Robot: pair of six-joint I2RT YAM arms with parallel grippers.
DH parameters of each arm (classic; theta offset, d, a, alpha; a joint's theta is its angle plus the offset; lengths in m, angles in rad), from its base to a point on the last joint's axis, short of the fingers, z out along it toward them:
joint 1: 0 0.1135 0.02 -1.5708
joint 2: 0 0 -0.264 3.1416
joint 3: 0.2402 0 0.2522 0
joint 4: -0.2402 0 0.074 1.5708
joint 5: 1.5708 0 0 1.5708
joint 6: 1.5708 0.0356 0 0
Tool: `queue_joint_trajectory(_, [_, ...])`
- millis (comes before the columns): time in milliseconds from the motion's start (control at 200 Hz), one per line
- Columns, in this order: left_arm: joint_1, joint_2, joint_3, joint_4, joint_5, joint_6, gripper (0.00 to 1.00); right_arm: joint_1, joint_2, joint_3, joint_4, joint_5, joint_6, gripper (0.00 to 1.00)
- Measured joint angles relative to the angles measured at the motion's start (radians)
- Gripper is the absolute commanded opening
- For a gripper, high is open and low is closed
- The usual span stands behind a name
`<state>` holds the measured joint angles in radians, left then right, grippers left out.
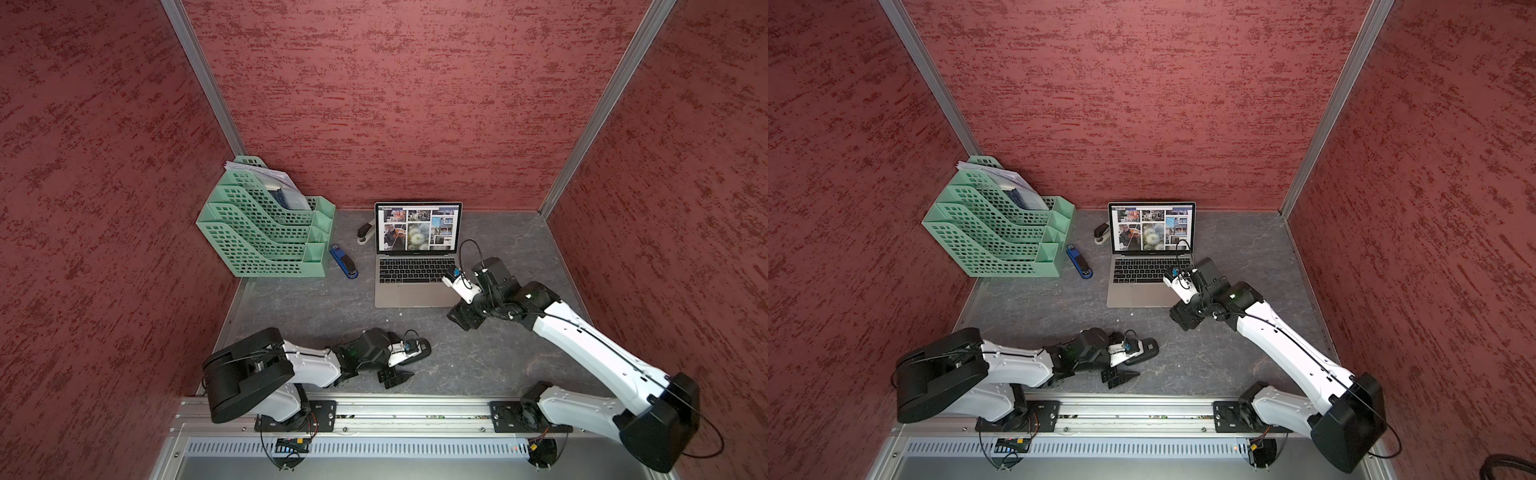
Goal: Remove the wireless mouse receiver from the laptop
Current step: Insert the USB plug into the mouse.
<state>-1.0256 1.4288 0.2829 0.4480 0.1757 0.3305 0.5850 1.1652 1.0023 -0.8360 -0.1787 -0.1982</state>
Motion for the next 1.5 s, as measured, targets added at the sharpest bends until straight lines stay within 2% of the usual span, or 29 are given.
queue_joint_trajectory(521, [0.0, 0.021, 0.018, -0.001, -0.003, 0.0, 0.8, 0.0, 0.017, 0.0, 0.019, -0.048, -0.005, 0.68])
queue_joint_trajectory(636, [0.001, 0.03, 0.021, 0.01, -0.011, 0.001, 0.79, 0.0, 0.017, -0.008, 0.029, -0.062, -0.01, 0.64])
queue_joint_trajectory(766, [0.005, 0.046, 0.027, 0.027, -0.019, 0.004, 0.78, 0.0, 0.017, -0.04, 0.059, -0.089, -0.02, 0.57])
queue_joint_trajectory(882, [0.012, 0.061, 0.032, 0.045, -0.021, 0.011, 0.77, 0.0, 0.017, -0.076, 0.082, -0.112, -0.021, 0.46])
queue_joint_trajectory(977, [0.022, 0.073, 0.033, 0.065, -0.02, 0.019, 0.76, -0.001, 0.017, -0.087, 0.089, -0.132, -0.024, 0.27])
queue_joint_trajectory(1027, [0.026, 0.077, 0.033, 0.073, -0.021, 0.021, 0.75, -0.001, 0.017, -0.088, 0.093, -0.146, -0.024, 0.11])
queue_joint_trajectory(1072, [0.029, 0.077, 0.033, 0.075, -0.021, 0.023, 0.75, -0.001, 0.016, -0.089, 0.1, -0.161, -0.029, 0.0])
queue_joint_trajectory(1498, [0.03, 0.077, 0.033, 0.074, -0.015, 0.031, 0.65, -0.003, -0.005, -0.103, 0.116, -0.248, -0.015, 0.0])
